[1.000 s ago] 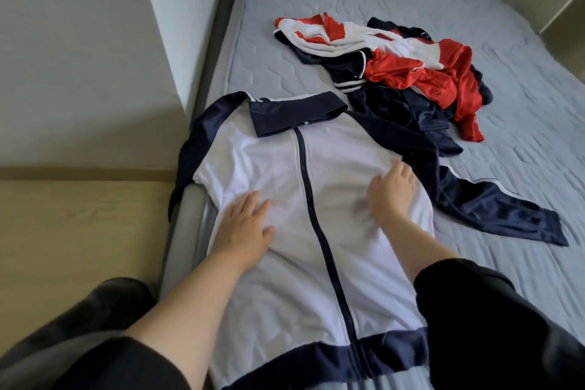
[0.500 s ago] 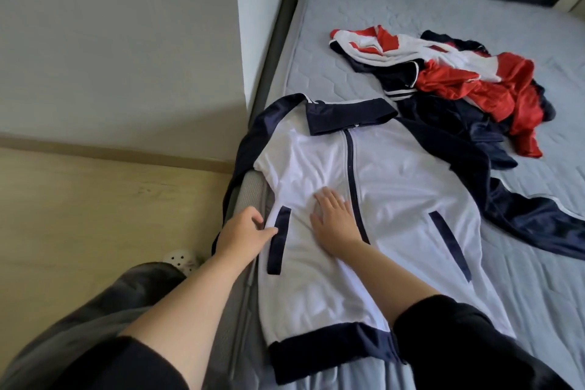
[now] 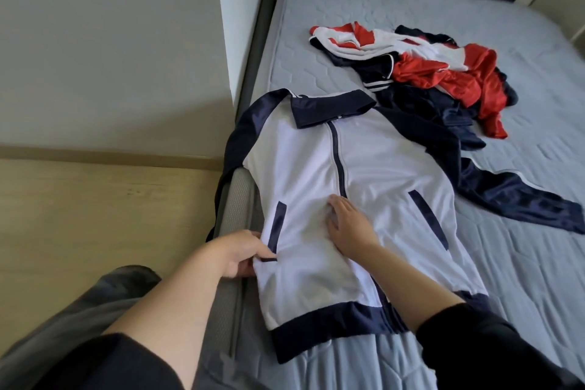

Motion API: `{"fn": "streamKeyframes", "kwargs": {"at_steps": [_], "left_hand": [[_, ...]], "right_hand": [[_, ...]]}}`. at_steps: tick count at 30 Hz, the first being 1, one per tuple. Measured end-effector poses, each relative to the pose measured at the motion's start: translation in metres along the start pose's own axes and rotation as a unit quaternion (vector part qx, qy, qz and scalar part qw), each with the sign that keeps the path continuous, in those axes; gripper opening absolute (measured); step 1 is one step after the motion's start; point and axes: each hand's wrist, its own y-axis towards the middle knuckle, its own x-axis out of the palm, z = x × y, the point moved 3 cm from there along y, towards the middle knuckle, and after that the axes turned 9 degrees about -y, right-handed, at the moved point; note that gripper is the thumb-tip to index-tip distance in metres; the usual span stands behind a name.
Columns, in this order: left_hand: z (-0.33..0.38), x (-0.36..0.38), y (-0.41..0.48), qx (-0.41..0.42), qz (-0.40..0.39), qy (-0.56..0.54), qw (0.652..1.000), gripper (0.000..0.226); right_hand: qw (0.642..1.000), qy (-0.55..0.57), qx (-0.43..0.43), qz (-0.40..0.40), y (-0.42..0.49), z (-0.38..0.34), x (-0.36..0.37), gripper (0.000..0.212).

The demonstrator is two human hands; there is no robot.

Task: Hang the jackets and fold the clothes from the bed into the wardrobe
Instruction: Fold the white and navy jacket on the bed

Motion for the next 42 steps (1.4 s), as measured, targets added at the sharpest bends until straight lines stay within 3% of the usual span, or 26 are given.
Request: {"fn": "streamKeyframes", "kwargs": {"at_steps": [3,7,10,13,17,19,23,28,33,37,39,42], "left_hand": [[-0.01,-0.006,-0.006,-0.02,-0.011,0.086,0.996,0.021],[-0.01,0.01,-0.012,-0.027,-0.077,0.03,0.996,0.017],[-0.016,0.027,-0.011,-0.048,-0.096,-0.001,0.994,0.021],[-0.027,0.033,-0.014,-0.083,-0.108,0.124,0.983,0.031],[-0.036,0.025,-0.024,-0.138,-0.108,0.257,0.95,0.022],[-0.029,0.018,-0.021,-0.092,-0.071,0.211,0.97,0.034],[-0.009,0.0,-0.008,0.025,0.033,0.001,0.999,0.038],[0.003,-0.005,0.007,0.08,0.014,-0.183,0.98,0.022],[0.024,-0.005,0.029,0.11,0.038,-0.292,0.949,0.019],[0.041,-0.001,0.045,0.136,0.134,-0.232,0.954,0.016],[0.043,-0.003,0.05,0.155,0.206,-0.163,0.952,0.023],[0.049,-0.015,0.047,0.229,0.331,-0.013,0.915,0.033]], "right_hand": [[1.0,-0.002,-0.005,0.02,-0.009,-0.001,-0.003,0.046],[0.998,-0.007,-0.046,0.053,-0.032,-0.006,-0.008,0.036],[0.996,-0.024,-0.076,0.032,-0.053,-0.005,-0.004,0.027],[0.998,-0.013,-0.068,0.008,-0.062,-0.001,0.001,0.026],[0.998,-0.009,-0.052,0.019,-0.056,-0.006,0.003,0.025],[0.997,-0.01,-0.055,0.043,-0.048,-0.013,0.002,0.028],[0.999,-0.017,-0.029,0.034,-0.028,-0.027,0.009,0.051],[0.999,-0.017,0.02,0.019,0.005,-0.039,0.015,0.056],[0.998,-0.029,0.052,-0.002,0.054,-0.047,0.005,0.061],[0.992,-0.032,0.08,-0.092,0.064,-0.037,0.022,0.062],[0.992,-0.025,0.081,-0.092,0.064,-0.033,0.03,0.063],[0.993,0.004,0.086,-0.078,0.066,-0.028,0.036,0.061]]}}
